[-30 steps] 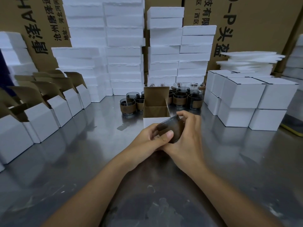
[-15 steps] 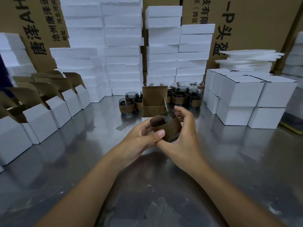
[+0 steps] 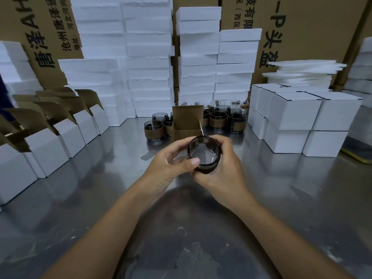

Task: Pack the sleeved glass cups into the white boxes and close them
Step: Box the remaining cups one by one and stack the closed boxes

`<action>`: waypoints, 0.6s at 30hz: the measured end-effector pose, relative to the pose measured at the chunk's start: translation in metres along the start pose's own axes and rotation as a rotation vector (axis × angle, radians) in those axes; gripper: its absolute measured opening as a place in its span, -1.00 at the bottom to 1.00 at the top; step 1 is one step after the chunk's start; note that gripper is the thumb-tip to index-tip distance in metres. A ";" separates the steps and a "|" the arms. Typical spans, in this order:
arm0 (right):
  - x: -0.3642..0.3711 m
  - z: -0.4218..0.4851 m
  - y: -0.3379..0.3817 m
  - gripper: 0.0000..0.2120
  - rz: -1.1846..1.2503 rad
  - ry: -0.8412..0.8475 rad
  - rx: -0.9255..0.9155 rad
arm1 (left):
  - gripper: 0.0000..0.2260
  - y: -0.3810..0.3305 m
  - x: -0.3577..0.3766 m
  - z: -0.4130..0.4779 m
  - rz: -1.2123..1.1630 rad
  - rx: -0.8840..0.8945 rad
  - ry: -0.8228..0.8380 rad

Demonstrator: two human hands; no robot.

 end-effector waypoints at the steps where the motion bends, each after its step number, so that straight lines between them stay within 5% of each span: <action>1: -0.001 0.000 0.000 -0.37 -0.011 -0.004 0.001 | -0.54 0.000 0.001 0.000 -0.004 0.000 0.004; 18: 0.000 0.000 0.001 -0.40 0.058 0.012 -0.016 | -0.55 -0.003 0.000 0.000 0.018 0.039 -0.019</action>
Point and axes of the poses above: each hand's wrist, its own z-axis towards the middle knuckle, its own x-axis out of the palm, y = z × x, the point moved 8 cm from there along z, towards the middle knuckle
